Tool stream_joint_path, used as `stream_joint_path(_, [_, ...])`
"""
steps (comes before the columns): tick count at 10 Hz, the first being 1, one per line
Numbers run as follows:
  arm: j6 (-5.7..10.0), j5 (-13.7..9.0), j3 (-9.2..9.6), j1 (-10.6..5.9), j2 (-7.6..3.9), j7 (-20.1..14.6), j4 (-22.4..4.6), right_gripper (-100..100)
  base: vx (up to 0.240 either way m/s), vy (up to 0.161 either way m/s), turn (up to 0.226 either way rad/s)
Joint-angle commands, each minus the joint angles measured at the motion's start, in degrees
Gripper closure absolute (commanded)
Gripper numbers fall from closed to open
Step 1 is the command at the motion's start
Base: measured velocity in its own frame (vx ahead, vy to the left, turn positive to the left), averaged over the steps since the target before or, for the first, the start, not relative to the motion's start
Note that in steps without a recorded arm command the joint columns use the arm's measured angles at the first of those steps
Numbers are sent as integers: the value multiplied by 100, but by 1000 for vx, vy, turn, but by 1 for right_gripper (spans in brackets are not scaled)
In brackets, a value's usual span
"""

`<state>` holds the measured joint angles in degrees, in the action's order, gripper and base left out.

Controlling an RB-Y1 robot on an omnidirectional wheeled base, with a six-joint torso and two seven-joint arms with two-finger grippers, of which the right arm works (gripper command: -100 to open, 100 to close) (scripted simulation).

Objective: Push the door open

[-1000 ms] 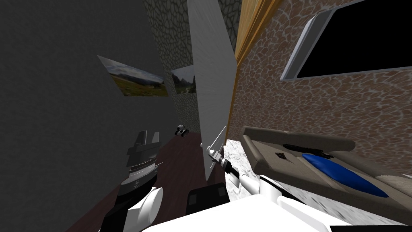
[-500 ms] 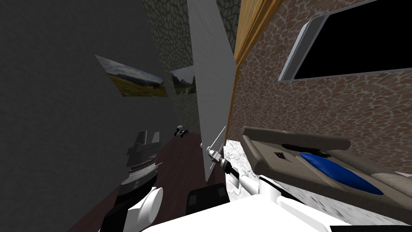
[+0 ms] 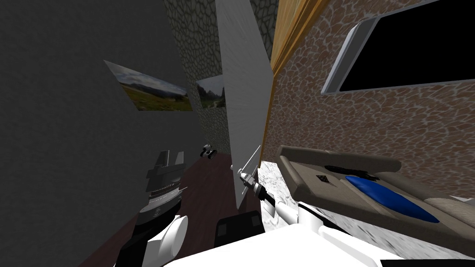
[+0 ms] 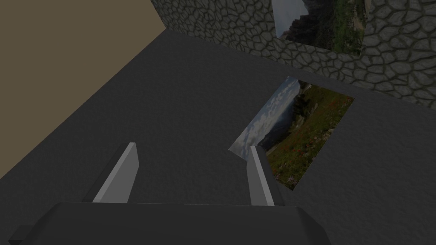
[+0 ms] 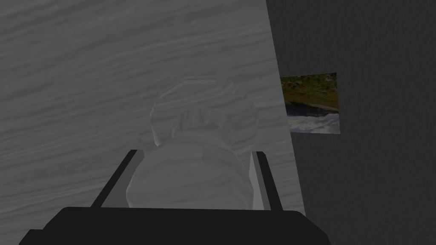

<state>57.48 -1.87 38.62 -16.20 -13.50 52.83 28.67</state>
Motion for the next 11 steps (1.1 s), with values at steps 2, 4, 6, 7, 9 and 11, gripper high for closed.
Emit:
stream_joint_path(2, [-17,-82,22,-25,17,-345,19,100,31,22,-23])
stream_joint_path(4, [-36,-189,74,-31,44,-702,24,100,33,27,-34])
stream_joint_path(6, [-47,-248,103,-35,59,-978,26,100,29,21,-20])
stream_joint_path(7, [-47,-248,103,-35,59,-1005,26,100,23,21,-14])
stream_joint_path(9, [-57,-308,133,-38,74,-1233,29,100,23,17,-21])
stream_joint_path(11, [-79,-432,194,-45,106,-1604,35,100,35,31,-42])
